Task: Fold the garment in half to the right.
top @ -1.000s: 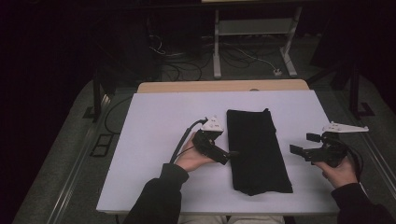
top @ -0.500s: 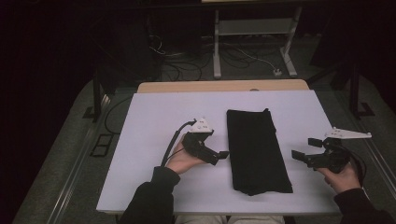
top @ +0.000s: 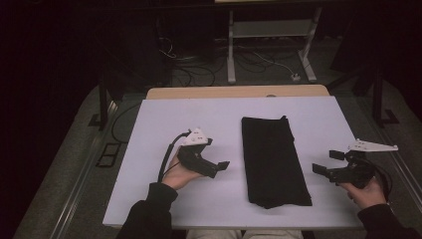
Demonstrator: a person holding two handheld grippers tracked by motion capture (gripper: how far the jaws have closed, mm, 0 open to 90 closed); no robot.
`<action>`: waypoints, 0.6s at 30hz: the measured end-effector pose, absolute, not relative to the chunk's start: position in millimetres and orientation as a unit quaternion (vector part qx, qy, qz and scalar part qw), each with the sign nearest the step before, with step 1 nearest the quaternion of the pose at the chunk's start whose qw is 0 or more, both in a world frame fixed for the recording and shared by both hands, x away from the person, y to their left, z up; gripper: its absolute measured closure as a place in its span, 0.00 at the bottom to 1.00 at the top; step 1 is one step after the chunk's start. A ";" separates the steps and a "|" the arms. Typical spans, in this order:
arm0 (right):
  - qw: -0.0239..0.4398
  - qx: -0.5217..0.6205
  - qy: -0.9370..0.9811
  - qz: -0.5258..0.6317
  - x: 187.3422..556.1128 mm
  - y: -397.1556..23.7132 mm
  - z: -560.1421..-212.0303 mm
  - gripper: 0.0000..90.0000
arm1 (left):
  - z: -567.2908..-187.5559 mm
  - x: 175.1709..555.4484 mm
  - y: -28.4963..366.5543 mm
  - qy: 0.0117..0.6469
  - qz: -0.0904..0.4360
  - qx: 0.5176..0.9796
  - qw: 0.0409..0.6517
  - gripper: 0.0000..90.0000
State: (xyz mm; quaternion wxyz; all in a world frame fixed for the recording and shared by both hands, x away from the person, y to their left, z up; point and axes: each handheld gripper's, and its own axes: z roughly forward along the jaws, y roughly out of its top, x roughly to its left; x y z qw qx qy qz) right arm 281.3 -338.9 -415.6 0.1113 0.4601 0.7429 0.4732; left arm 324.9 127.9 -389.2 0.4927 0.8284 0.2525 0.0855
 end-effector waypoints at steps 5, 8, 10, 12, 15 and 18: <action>0.111 0.459 0.743 0.475 280.2 -339.7 -415.9 0.00 | -392.7 319.0 148.0 0.264 0.097 0.820 0.498 0.00; 0.111 0.459 0.743 0.474 280.2 -340.3 -416.4 0.00 | -394.5 315.5 159.1 0.272 0.098 0.817 0.499 0.00; 0.109 0.459 0.744 0.474 280.2 -340.5 -416.7 0.00 | -395.1 313.7 165.9 0.275 0.099 0.816 0.498 0.00; 0.109 0.459 0.745 0.473 280.1 -340.1 -416.9 0.00 | -395.5 312.3 172.3 0.280 0.103 0.814 0.498 0.00; 0.108 0.458 0.746 0.471 280.0 -339.4 -417.3 0.00 | -395.5 311.0 182.9 0.286 0.108 0.810 0.500 0.00; 0.108 0.458 0.746 0.471 279.9 -339.2 -417.8 0.00 | -396.1 309.4 192.7 0.293 0.111 0.805 0.503 0.00</action>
